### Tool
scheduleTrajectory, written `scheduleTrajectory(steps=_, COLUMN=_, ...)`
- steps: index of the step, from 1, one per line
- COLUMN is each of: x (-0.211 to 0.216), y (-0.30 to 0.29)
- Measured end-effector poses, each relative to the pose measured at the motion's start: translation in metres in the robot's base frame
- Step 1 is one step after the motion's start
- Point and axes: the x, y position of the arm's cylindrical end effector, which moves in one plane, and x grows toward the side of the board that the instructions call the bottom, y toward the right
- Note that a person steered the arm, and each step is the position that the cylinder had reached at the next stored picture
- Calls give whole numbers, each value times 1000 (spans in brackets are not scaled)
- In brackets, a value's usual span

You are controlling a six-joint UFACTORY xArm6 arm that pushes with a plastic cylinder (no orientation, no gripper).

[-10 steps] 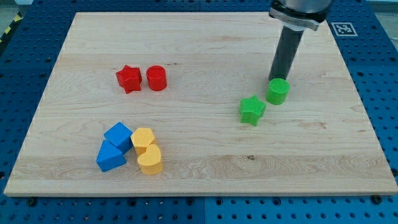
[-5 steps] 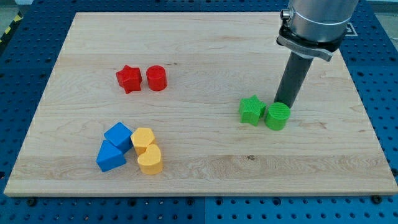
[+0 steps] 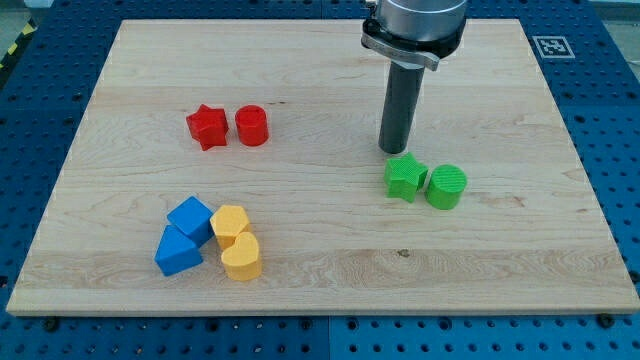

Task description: Move the green blocks towards the down

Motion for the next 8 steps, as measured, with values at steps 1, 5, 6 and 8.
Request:
scheduleTrajectory(steps=1, x=4, y=16)
scheduleTrajectory(steps=5, x=15, y=-17)
scheduleTrajectory(steps=6, x=22, y=-45)
scheduleTrajectory(steps=8, x=106, y=-50)
